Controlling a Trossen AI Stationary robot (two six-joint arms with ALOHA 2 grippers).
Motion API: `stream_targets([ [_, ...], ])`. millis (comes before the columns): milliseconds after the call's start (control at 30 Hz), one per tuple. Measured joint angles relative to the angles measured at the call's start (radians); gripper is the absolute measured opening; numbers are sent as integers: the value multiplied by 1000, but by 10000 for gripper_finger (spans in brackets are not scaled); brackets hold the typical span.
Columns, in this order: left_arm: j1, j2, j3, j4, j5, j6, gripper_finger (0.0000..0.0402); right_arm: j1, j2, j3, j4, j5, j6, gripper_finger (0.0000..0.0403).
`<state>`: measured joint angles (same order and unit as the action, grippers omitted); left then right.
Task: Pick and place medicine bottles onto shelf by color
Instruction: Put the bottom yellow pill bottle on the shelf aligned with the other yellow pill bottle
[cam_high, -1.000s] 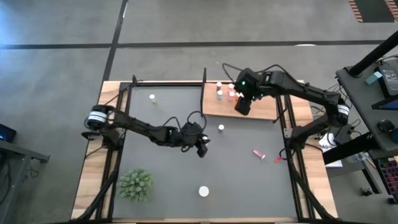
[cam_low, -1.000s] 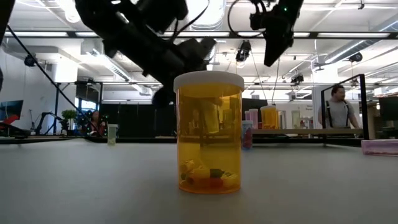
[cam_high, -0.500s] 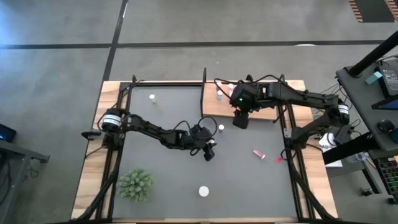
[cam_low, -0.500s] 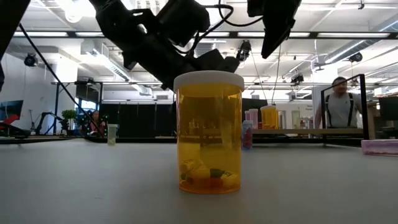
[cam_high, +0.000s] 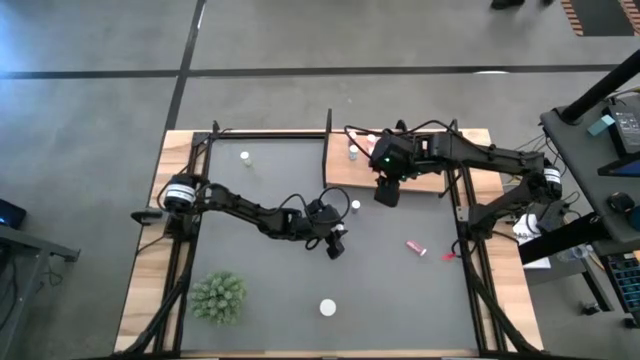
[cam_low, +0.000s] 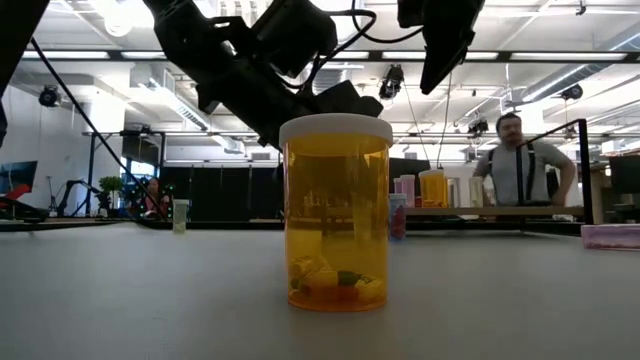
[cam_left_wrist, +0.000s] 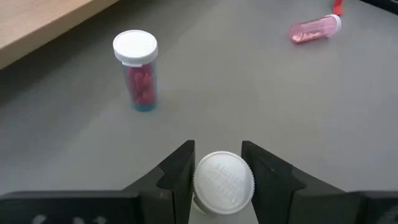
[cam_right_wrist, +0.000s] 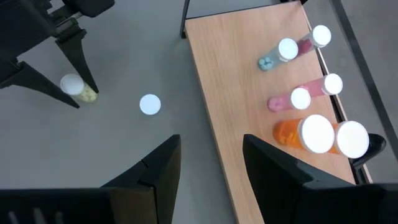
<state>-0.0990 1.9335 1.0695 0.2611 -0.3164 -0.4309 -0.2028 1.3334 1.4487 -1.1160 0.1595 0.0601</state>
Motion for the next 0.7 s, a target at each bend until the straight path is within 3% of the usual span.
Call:
stream_targets([
  [267, 0, 0, 0, 0, 29, 2, 125, 0, 0, 0, 0, 0, -1, 164],
  [700, 0, -26, 0, -13, 34, 3, 200, 0, 0, 0, -7, -1, 0, 164],
])
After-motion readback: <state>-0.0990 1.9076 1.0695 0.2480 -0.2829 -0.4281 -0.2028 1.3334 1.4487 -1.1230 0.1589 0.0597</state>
